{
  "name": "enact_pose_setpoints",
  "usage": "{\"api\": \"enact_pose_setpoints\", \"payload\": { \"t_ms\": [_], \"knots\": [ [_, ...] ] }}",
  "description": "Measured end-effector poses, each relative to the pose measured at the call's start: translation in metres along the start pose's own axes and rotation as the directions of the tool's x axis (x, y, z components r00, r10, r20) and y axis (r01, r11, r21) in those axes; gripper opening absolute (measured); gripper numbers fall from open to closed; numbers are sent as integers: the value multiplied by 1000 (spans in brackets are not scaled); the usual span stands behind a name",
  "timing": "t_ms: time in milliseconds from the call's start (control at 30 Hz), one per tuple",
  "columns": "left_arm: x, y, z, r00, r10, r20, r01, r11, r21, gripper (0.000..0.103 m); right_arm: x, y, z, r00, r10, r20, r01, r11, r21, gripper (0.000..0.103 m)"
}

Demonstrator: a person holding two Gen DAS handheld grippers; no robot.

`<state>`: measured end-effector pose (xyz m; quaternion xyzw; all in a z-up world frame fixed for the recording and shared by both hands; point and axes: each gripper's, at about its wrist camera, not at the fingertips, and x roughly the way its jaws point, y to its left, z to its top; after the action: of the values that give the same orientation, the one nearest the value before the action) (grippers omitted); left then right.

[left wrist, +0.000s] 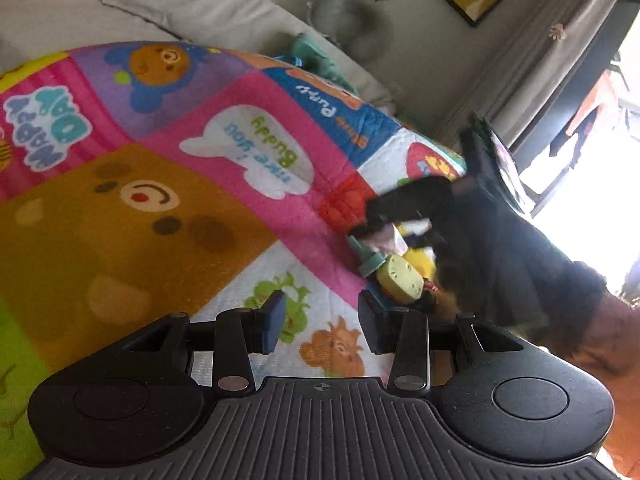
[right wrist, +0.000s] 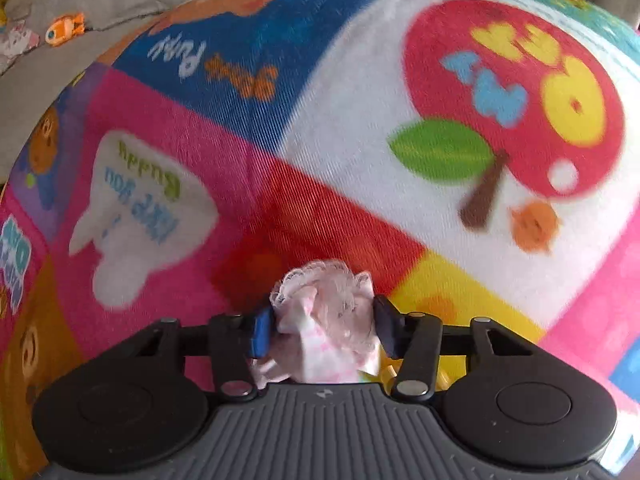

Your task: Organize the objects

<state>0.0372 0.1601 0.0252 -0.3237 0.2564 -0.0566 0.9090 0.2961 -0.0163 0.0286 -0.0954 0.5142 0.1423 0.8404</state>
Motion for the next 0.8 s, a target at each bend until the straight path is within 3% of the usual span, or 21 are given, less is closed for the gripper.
{"api": "enact_pose_setpoints", "payload": {
  "t_ms": [100, 167, 267, 333, 367, 433, 533, 600, 633, 700, 800],
  "knots": [
    [-2, -1, 1, 1000, -14, -5, 14, 1000, -6, 43, -19, -4, -34, 993, 88, -73, -86, 996, 20, 45],
    [-3, 0, 1, 1000, -18, -2, 18, 1000, -14, 43, -35, 4, -61, 977, 162, -139, -163, 987, 9, 45],
    [-6, -1, 2, 1000, -13, 12, 14, 1000, -11, 43, -69, 26, -102, 927, 292, -236, -317, 946, -75, 46],
    [-5, -1, 2, 1000, -17, 10, 17, 1000, -14, 43, -93, 34, -115, 919, 315, -239, -352, 927, -131, 55],
    [-4, -1, 2, 1000, -21, 3, 21, 1000, -14, 43, -105, 35, -115, 929, 310, -204, -345, 924, -167, 57],
    [-2, -2, 1, 999, -30, -15, 30, 999, -12, 43, -121, 29, -103, 967, 239, -90, -253, 944, -213, 63],
    [0, -3, -1, 999, -38, -28, 38, 999, -4, 43, -108, 9, -69, 998, 67, 0, -67, 987, -147, 64],
    [0, -2, -1, 999, -37, -23, 37, 999, -5, 43, -78, -5, -45, 999, -53, -5, 52, 993, -105, 63],
    [0, -1, -1, 999, -36, -20, 36, 999, -9, 43, -60, -13, -36, 993, -116, -17, 114, 989, -91, 55],
    [-1, 1, 0, 999, -30, -13, 30, 999, -17, 43, -38, -27, -30, 980, -195, -41, 191, 978, -87, 39],
    [-2, 3, 1, 1000, -27, -4, 27, 999, -22, 43, -29, -23, -33, 967, -254, -20, 249, 958, -141, 37]
  ]
}}
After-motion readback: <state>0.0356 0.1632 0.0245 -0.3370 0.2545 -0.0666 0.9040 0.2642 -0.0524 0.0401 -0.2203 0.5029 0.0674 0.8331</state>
